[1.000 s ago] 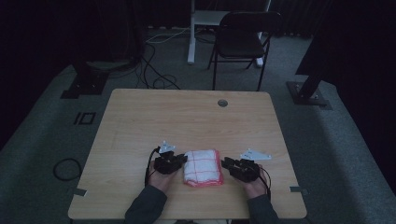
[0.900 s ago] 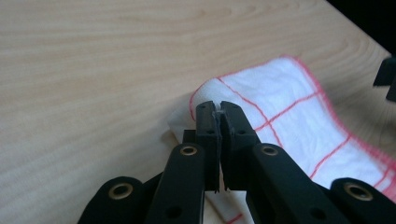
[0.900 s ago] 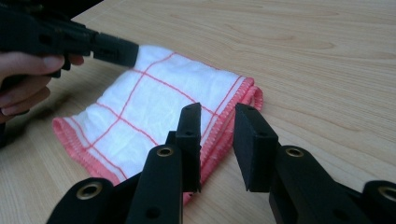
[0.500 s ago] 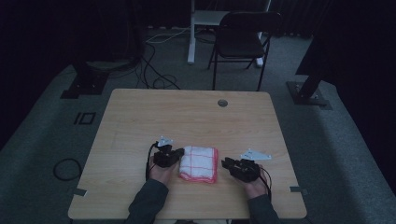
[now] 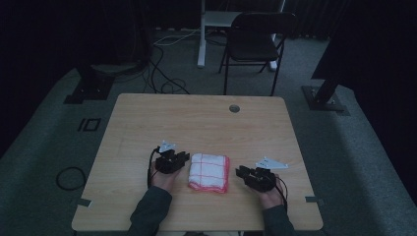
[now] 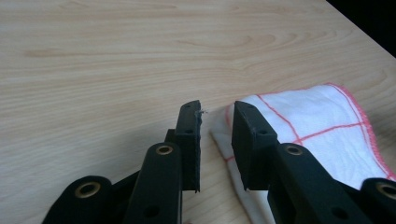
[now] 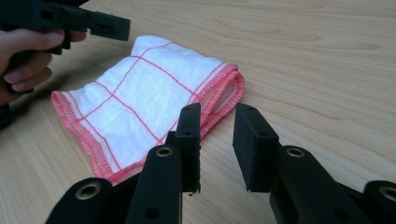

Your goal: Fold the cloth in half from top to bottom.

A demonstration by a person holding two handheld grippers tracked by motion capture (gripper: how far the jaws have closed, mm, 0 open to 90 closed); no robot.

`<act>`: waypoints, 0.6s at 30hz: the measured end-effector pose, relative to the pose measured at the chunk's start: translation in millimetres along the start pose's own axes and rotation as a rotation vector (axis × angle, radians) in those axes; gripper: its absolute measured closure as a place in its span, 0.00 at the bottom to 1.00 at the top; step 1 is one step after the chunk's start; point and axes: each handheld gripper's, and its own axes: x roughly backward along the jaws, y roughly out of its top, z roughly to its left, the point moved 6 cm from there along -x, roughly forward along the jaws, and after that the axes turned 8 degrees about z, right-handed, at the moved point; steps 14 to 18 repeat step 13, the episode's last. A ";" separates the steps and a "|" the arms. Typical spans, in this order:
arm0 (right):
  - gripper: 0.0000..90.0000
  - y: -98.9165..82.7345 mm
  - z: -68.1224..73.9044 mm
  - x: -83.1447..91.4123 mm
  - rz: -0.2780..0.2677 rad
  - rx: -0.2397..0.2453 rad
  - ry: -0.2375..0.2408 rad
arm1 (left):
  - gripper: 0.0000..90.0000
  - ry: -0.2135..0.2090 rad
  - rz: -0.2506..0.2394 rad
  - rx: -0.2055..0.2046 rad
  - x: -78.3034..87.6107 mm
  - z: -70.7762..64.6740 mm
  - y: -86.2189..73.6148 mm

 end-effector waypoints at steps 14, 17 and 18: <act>0.80 -0.1 -5.2 1.5 -0.006 -0.013 -0.007 | 0.77 0.045 -0.008 0.020 21.3 24.2 -16.8; 0.80 -0.1 -5.2 1.5 -0.006 -0.013 -0.007 | 0.77 0.045 -0.008 0.020 21.3 24.2 -16.8; 0.80 -0.1 -5.2 1.5 -0.006 -0.013 -0.007 | 0.77 0.045 -0.008 0.020 21.3 24.2 -16.8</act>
